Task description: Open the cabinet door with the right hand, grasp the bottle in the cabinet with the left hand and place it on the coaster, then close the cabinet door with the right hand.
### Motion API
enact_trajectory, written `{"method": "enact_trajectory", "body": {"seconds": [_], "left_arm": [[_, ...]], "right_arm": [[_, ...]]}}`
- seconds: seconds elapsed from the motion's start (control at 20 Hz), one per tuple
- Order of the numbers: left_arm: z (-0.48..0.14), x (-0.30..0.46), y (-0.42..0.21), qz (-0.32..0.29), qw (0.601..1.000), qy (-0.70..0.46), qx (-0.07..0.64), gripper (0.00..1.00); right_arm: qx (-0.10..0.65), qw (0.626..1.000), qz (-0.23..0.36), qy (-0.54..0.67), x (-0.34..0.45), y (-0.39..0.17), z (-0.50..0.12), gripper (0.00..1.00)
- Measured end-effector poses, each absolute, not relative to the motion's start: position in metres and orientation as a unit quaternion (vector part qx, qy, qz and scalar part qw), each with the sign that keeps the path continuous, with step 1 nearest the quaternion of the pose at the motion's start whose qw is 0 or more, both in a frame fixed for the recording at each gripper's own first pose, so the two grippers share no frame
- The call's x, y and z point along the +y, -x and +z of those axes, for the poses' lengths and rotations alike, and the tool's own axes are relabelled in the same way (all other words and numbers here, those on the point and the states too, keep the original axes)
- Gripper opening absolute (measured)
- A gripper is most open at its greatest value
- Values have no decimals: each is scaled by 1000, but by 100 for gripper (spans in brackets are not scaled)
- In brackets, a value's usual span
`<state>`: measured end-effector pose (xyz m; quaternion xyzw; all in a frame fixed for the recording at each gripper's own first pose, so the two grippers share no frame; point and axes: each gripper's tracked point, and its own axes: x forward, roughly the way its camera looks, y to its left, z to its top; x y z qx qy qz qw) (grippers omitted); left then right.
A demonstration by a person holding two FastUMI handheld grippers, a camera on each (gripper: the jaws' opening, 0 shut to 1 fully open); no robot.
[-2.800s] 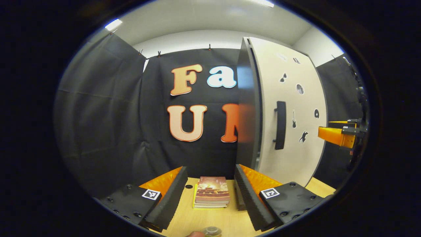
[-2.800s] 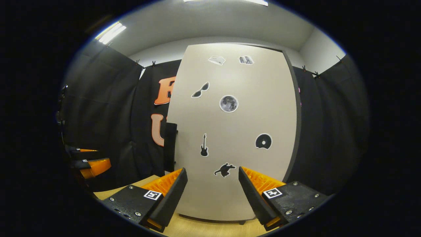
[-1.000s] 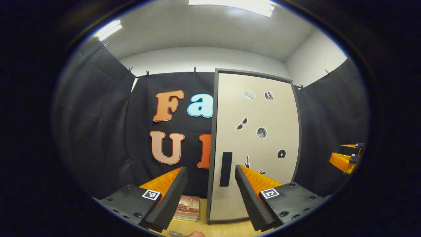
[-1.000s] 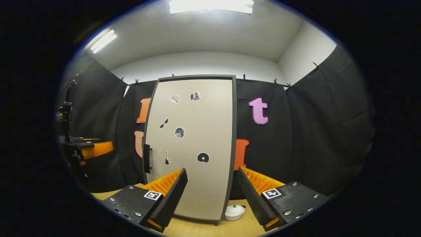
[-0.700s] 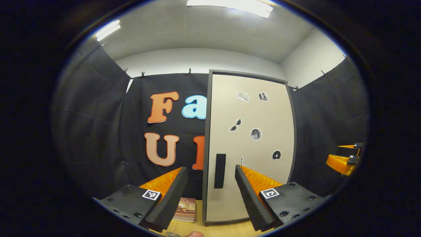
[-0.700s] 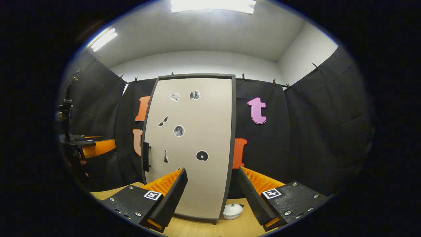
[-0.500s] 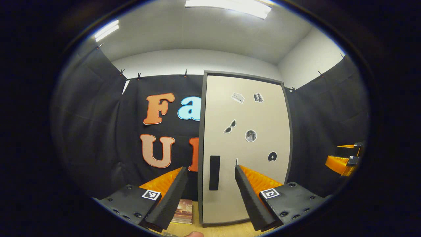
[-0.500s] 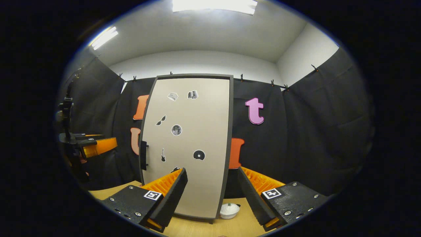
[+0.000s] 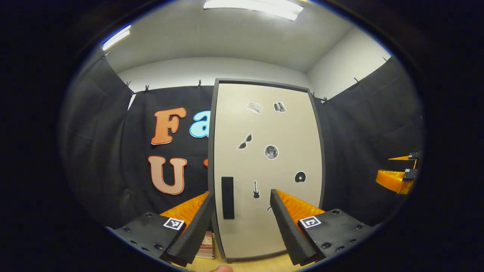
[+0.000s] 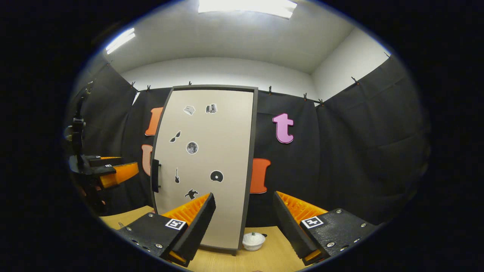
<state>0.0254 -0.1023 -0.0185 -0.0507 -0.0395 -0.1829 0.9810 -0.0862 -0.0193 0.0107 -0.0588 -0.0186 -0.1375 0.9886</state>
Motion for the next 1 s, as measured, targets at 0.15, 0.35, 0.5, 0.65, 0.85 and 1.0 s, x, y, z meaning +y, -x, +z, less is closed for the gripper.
{"method": "enact_trajectory", "body": {"seconds": [0.15, 0.35, 0.5, 0.65, 0.85, 1.0], "left_arm": [[-11, -106, -25, -187, 980, 57, -47, 95], [-3, -106, -25, -187, 979, 54, -54, 95], [1, -101, -26, -181, 981, 52, -56, 95], [-1, -92, -30, -169, 983, 45, -54, 95], [-2, -80, -34, -152, 986, 38, -56, 95], [1, -76, -35, -145, 987, 36, -58, 95]], "right_arm": [[-22, 987, -147, 54, -27, 90, 13, 95], [-24, 987, -152, 50, -31, 89, 11, 95], [-25, 987, -148, 50, -29, 85, 10, 95], [-22, 989, -141, 41, -27, 75, 4, 95], [-19, 991, -130, 37, -24, 64, 0, 95], [-24, 991, -124, 38, -21, 60, 2, 95]]}}
